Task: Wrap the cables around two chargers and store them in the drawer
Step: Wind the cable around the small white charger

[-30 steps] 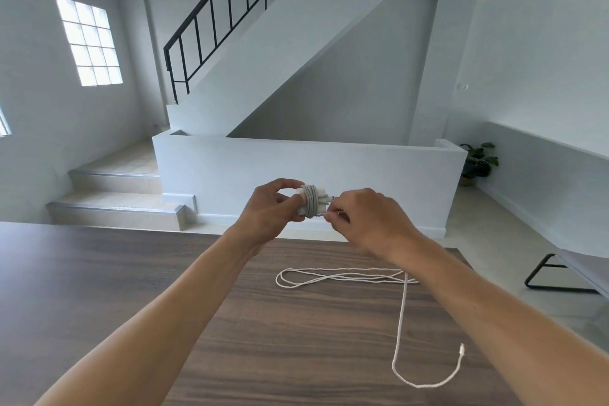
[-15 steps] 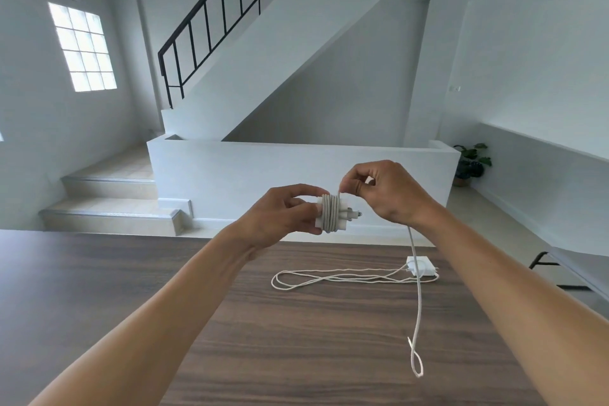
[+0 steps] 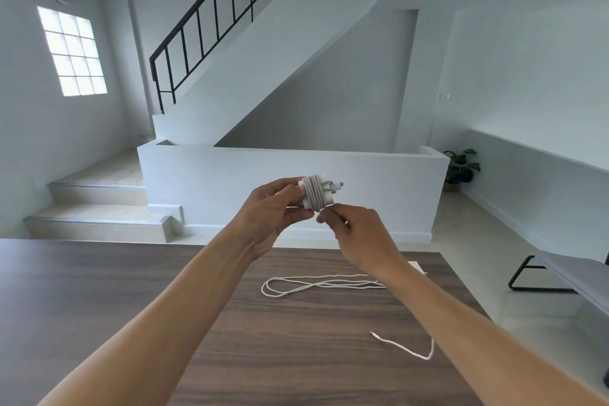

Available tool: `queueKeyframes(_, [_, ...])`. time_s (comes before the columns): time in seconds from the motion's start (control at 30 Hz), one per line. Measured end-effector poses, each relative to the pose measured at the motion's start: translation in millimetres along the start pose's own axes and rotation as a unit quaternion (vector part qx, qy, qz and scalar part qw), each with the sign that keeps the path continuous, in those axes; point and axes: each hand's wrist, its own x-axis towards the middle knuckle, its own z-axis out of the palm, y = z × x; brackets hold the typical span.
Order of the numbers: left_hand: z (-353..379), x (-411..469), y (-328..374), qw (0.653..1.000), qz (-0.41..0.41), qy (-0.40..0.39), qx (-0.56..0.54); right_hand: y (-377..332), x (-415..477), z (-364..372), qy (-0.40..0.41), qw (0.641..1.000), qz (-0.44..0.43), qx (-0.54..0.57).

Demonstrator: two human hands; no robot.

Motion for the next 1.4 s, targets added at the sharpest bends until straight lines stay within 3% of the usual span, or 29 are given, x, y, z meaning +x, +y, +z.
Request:
queueKeyframes(0.27, [-1.4,5.9,-2.1,0.988,0.037,0.088,0.122,-19.6,-1.6,-15.8,-0.061,0.990,0.000,-0.127])
queueKeyframes(0.43, [-7.3,4.4,-3.7,0.983,0.034,0.072,0.165,-38.0,4.3,-38.1,-0.053,0.972,-0.036,-0.227])
queueKeyframes(0.6, [-7.8,1.3,-2.2,0.967,0.048,0.027,0.249,-42.9,12.8,-53.9,-0.042,0.961,-0.085,-0.260])
queueKeyframes(0.7, [-8.1,-2.0,0.7,0.965,0.052,-0.019,0.255,-39.8,18.2,-61.2,-0.037,0.969,-0.090,-0.226])
queueKeyframes(0.8, [-11.0,-2.6,5.2,0.968,0.051,-0.041,0.244,-30.1,21.3,-60.5,-0.037,0.988,-0.079,-0.124])
queueKeyframes(1.1, [-17.3,-8.1,8.5,0.968,0.037,-0.085,0.233,-11.3,26.5,-48.3,-0.028,0.997,-0.065,0.002])
queueKeyframes(1.4, [-12.5,-13.1,9.1,0.984,0.005,-0.129,0.123,6.3,24.9,-33.2,-0.115,0.963,0.095,0.226])
